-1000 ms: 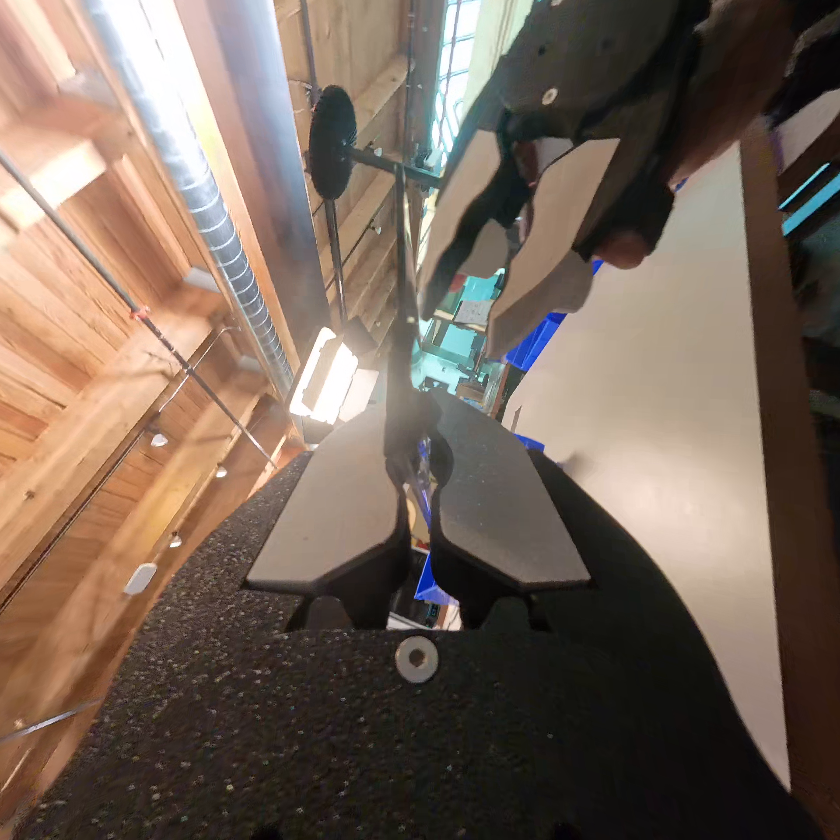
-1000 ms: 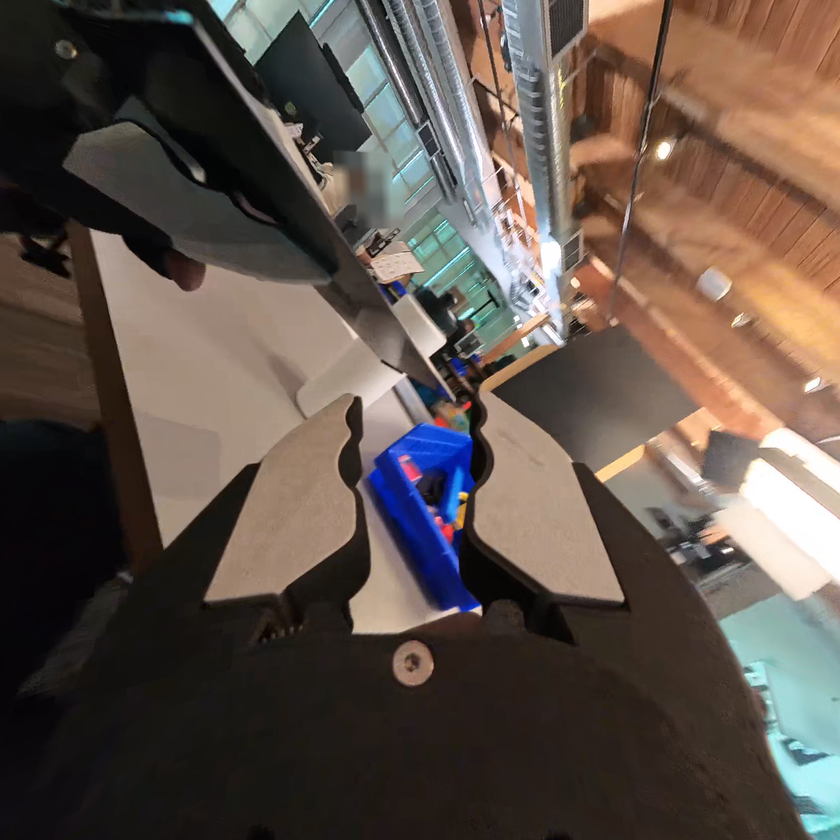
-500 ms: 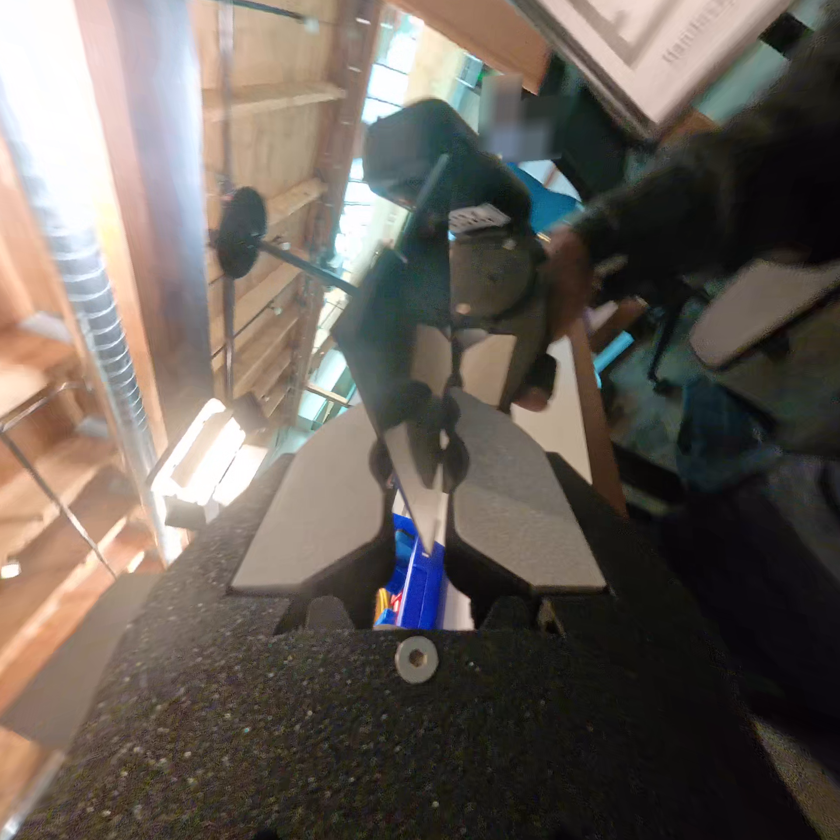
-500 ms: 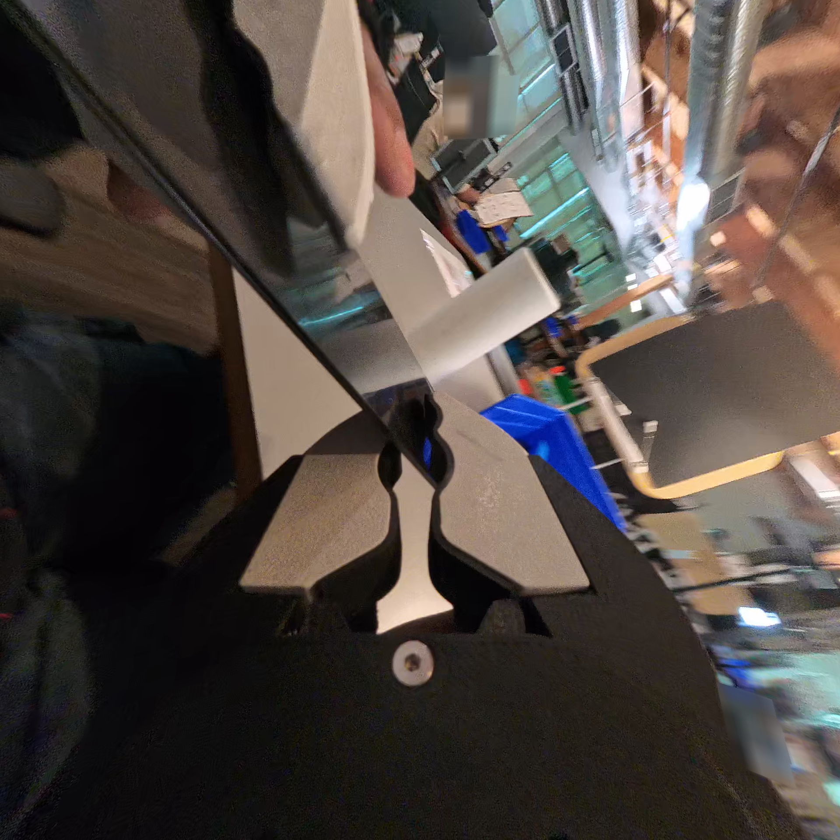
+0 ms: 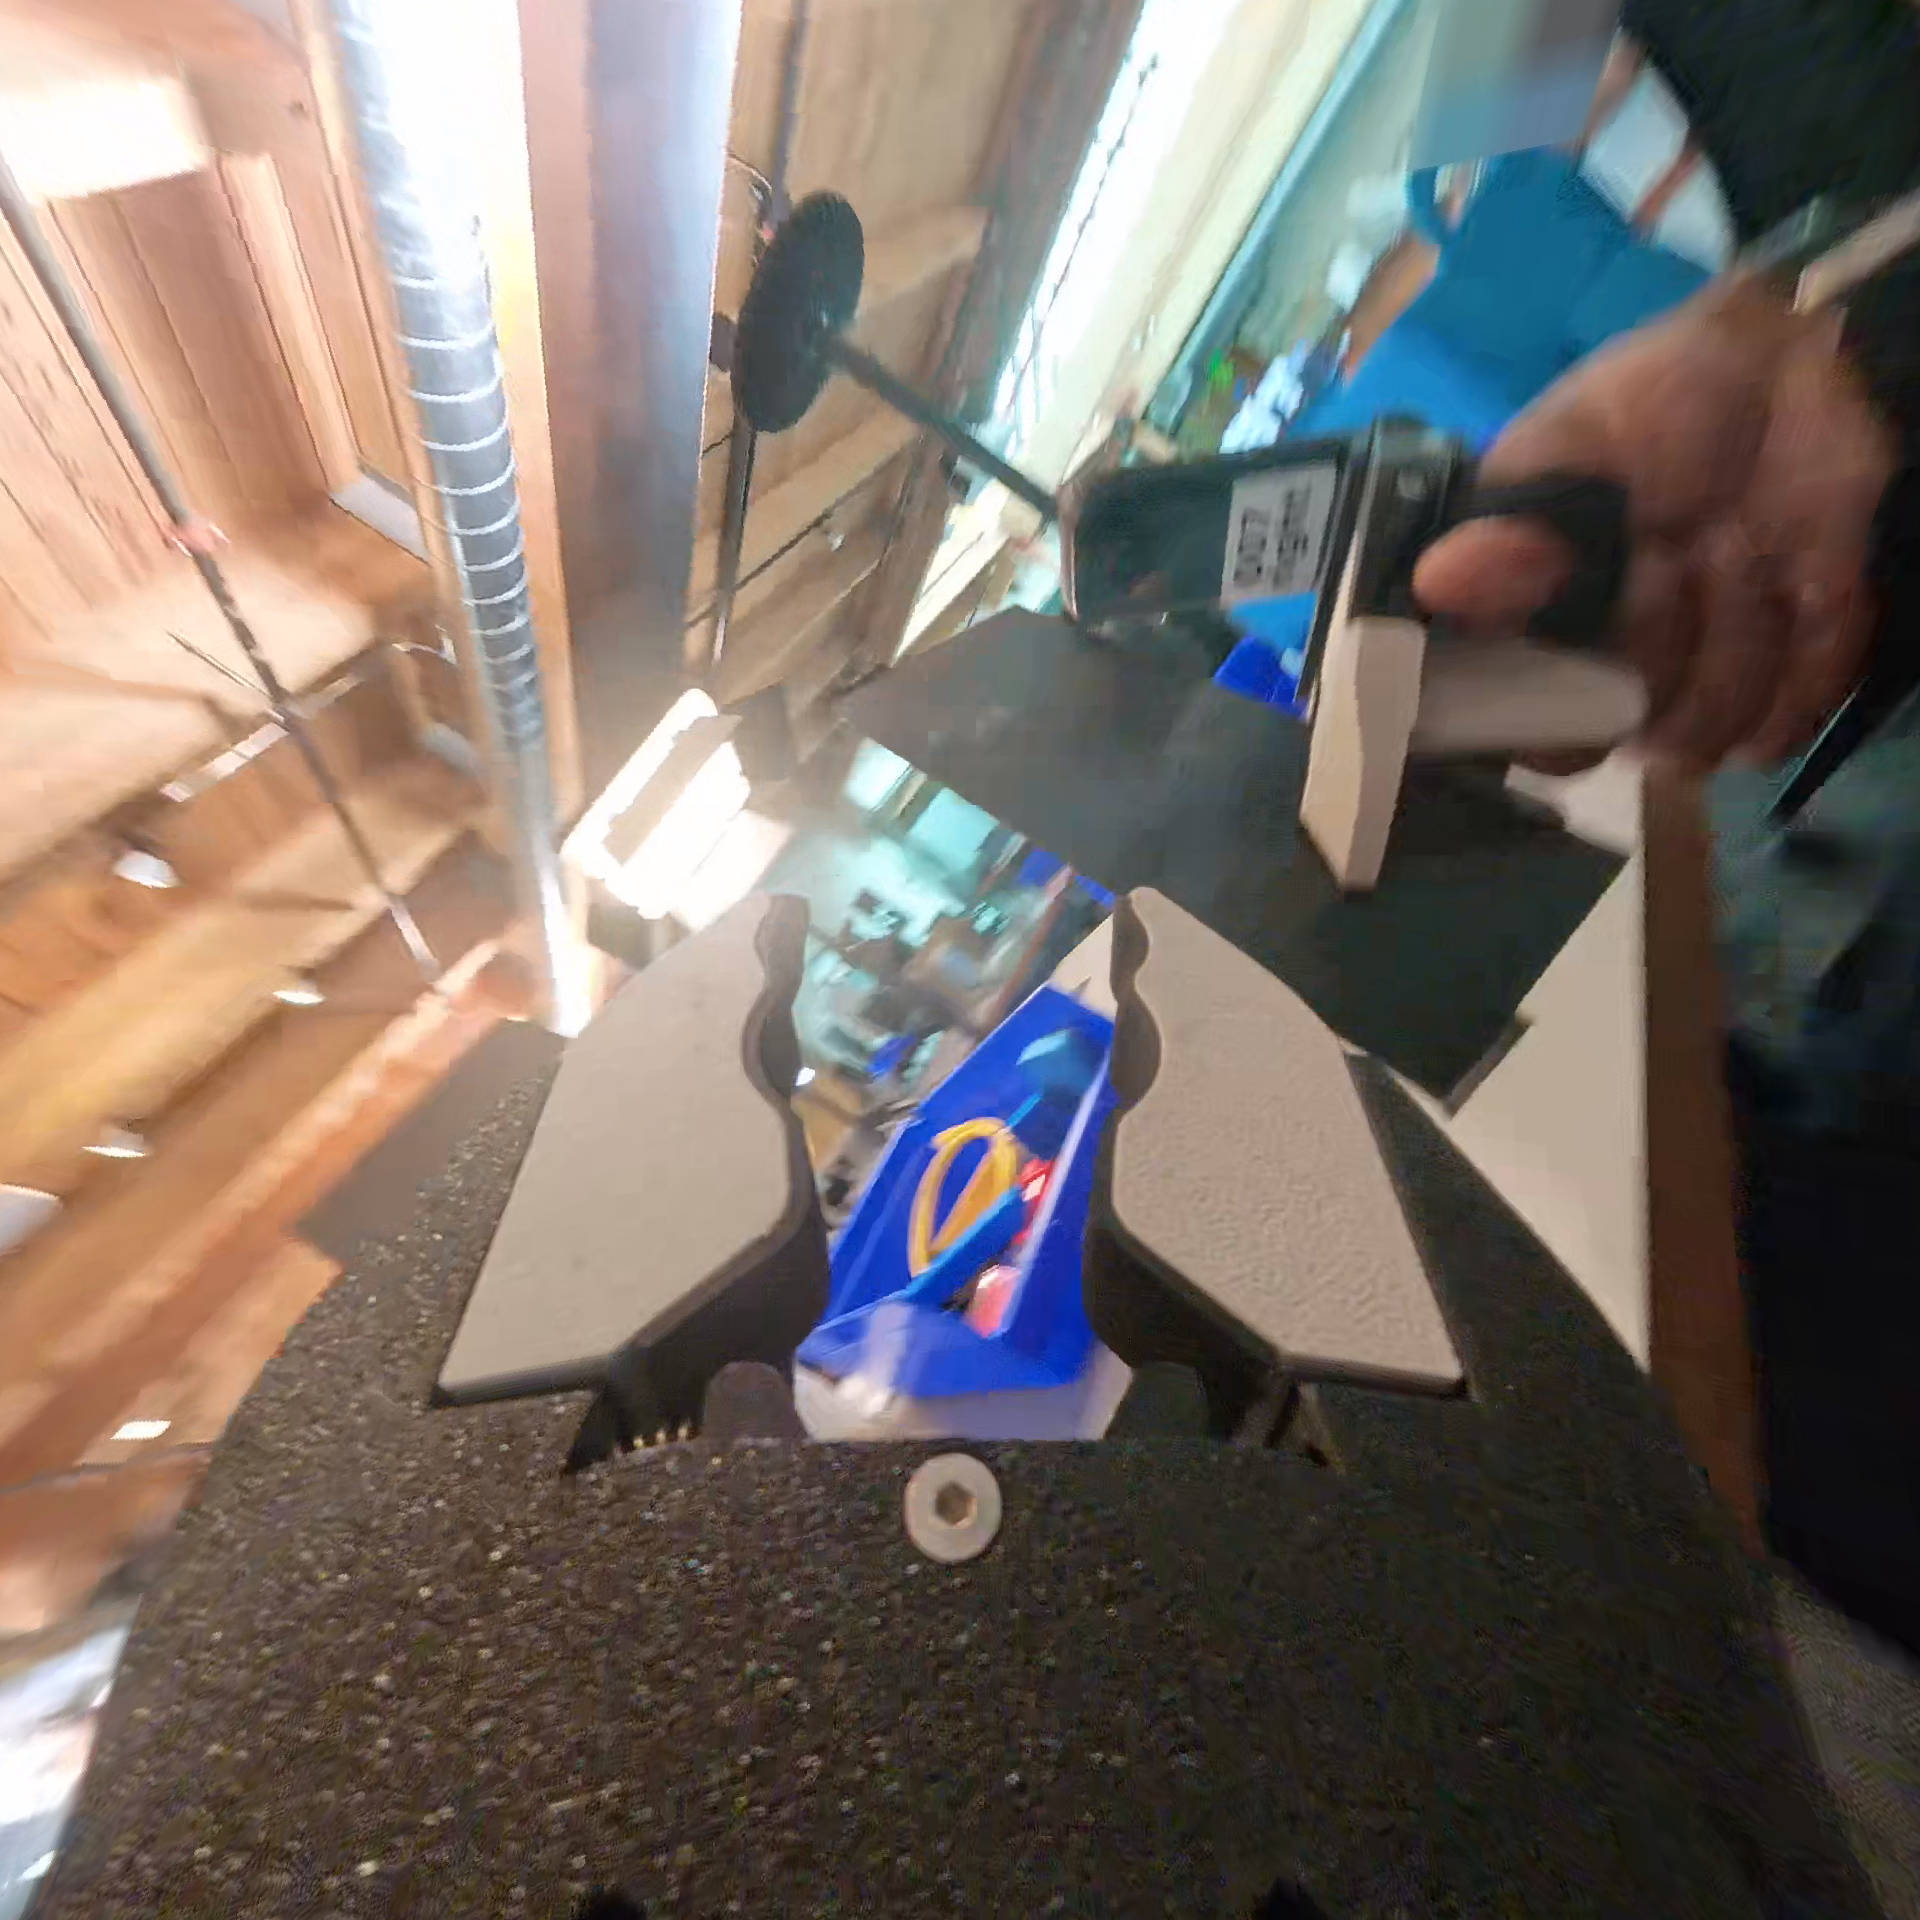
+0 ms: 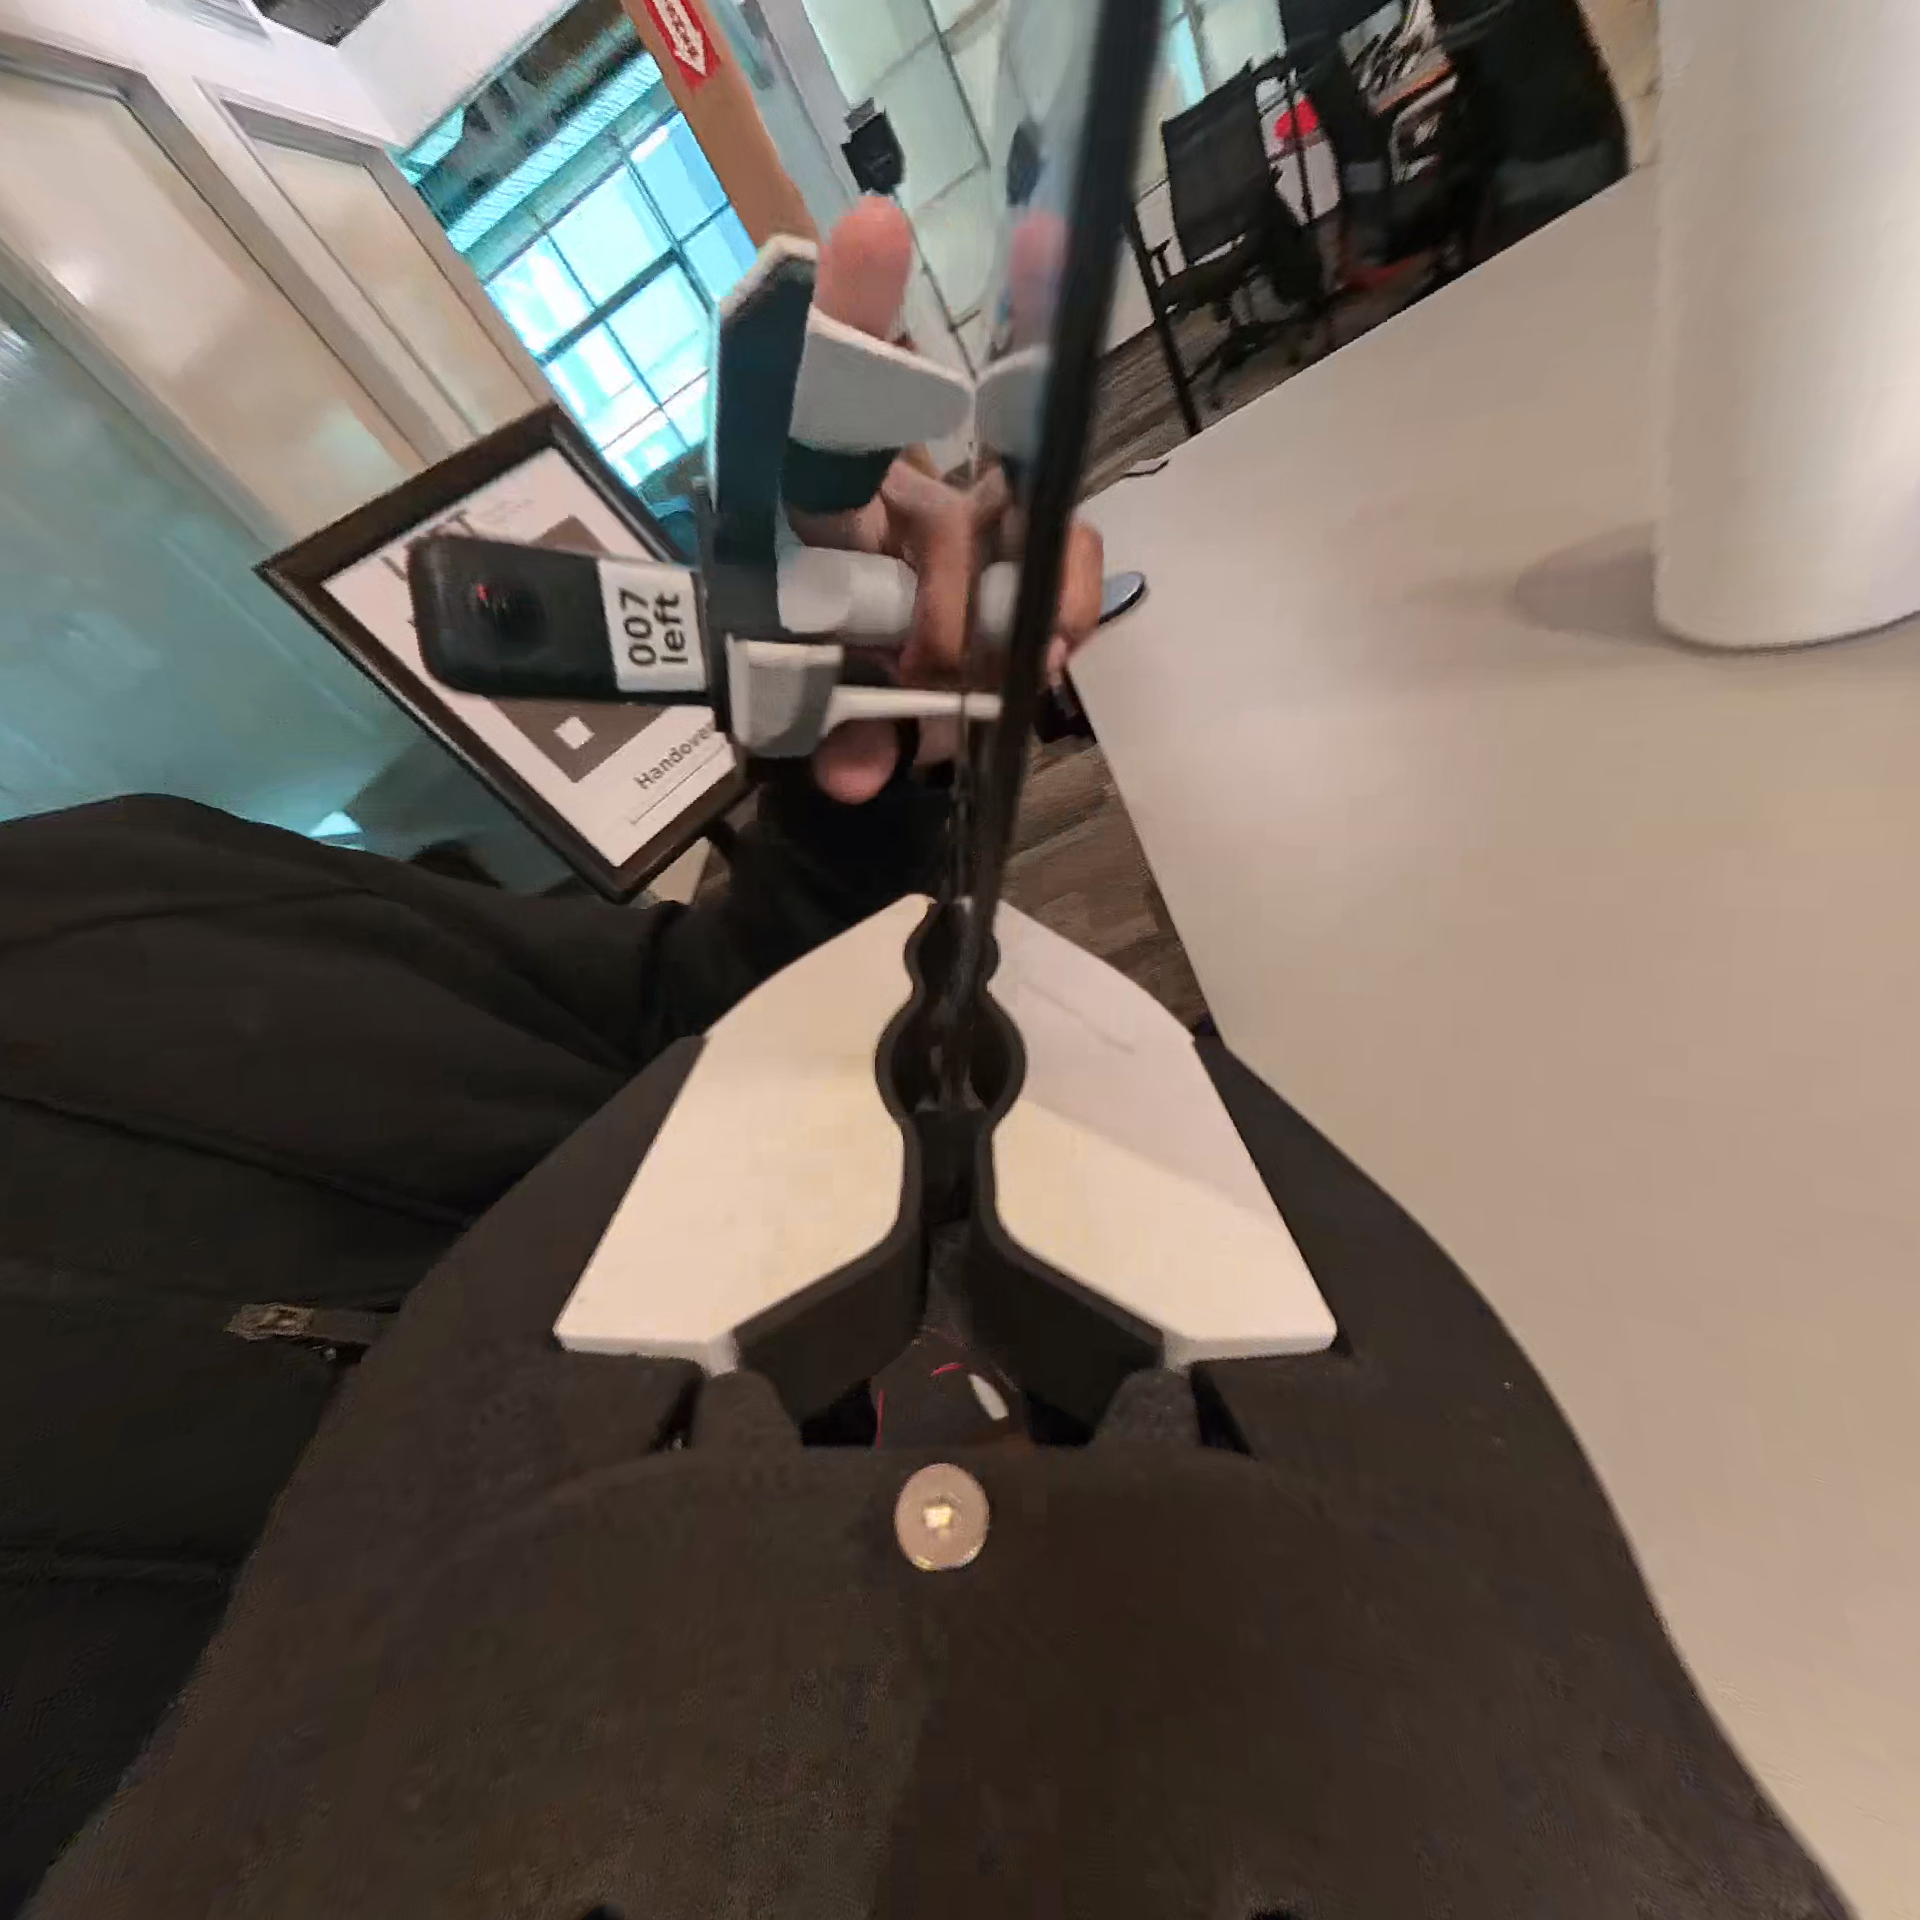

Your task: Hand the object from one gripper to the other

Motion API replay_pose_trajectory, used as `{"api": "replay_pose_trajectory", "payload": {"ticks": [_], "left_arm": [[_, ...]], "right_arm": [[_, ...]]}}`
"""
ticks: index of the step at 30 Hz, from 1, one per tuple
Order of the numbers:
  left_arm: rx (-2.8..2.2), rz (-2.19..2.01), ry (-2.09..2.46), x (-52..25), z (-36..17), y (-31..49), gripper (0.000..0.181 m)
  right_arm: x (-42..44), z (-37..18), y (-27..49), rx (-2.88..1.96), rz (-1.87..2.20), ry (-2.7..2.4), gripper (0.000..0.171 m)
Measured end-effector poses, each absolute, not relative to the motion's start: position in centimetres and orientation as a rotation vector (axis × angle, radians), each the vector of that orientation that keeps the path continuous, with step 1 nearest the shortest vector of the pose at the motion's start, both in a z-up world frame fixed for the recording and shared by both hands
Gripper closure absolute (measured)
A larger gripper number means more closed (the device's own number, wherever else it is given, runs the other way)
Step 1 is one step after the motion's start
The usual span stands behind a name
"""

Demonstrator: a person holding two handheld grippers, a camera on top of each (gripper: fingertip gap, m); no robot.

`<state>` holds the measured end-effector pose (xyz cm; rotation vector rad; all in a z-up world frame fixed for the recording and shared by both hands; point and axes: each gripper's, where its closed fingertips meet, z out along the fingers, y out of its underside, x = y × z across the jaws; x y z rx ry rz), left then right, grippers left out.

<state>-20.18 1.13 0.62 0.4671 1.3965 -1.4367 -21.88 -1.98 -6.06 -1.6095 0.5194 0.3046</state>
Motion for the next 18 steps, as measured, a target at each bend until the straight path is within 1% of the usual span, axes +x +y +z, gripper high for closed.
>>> {"api": "replay_pose_trajectory", "payload": {"ticks": [3,10,18], "left_arm": [[0.549,-1.221,1.34,-20.1,0.1,1.2,0.124],[0.634,-0.873,1.234,-18.8,-0.9,1.4,0.122],[0.755,-0.842,1.107,-20.1,-2.3,-1.7,0.113]], "right_arm": [[-22.2,-6.5,-1.8,-1.615,0.355,0.521,0.169],[-23.6,-7.0,-1.0,-1.678,0.389,0.454,0.169],[-25.4,-9.0,0.7,-1.763,0.498,0.397,0.169]]}}
